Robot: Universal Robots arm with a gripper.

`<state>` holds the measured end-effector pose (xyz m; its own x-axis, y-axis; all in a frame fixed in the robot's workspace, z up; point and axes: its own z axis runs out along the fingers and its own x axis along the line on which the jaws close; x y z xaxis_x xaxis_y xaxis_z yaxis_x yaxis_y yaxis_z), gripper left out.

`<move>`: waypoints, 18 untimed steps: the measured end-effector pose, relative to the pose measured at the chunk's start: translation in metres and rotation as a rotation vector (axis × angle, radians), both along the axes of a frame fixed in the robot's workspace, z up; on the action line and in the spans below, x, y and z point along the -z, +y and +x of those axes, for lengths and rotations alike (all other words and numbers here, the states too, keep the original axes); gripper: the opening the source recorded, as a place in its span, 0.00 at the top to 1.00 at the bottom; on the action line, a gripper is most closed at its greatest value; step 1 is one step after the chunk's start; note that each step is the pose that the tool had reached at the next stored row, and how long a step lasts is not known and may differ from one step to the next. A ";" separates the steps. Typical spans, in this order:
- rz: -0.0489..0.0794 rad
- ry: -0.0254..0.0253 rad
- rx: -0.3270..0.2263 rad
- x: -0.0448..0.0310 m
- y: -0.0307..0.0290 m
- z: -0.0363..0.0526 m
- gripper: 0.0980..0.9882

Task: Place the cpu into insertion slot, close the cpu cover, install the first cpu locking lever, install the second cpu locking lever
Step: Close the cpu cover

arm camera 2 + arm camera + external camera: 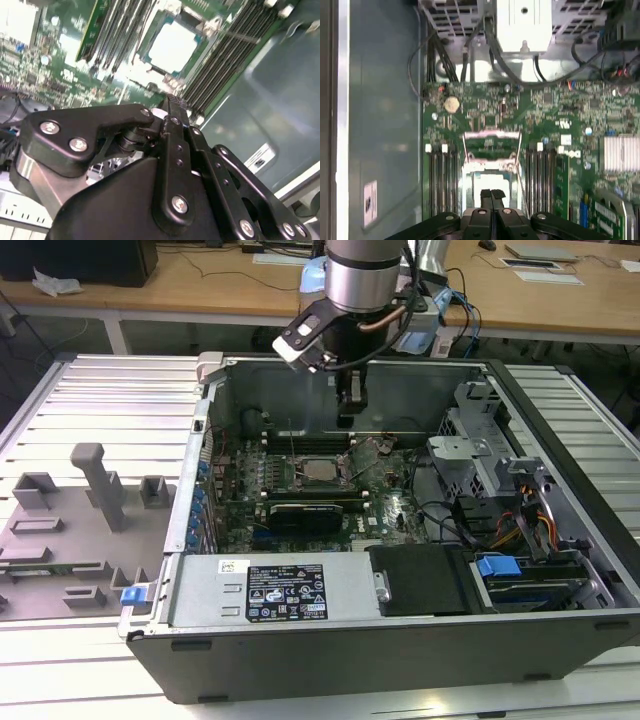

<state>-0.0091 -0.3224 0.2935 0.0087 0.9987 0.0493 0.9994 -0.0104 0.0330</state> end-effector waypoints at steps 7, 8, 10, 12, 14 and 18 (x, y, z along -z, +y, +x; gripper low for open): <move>-0.002 0.0001 0.000 0.0006 0.0000 0.0484 0.99; -0.002 0.0001 0.000 0.0010 0.0000 0.0510 0.99; -0.002 0.0000 0.000 0.0027 0.0000 0.0551 0.99; -0.002 0.0001 0.000 0.0057 0.0000 0.0571 0.99; -0.002 0.0000 0.000 0.0145 0.0000 0.0605 0.99; -0.002 0.0000 0.000 0.0240 0.0000 0.0649 0.99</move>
<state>0.0558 -0.3224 0.2694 0.0088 0.9989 0.0470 0.9994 -0.0104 0.0330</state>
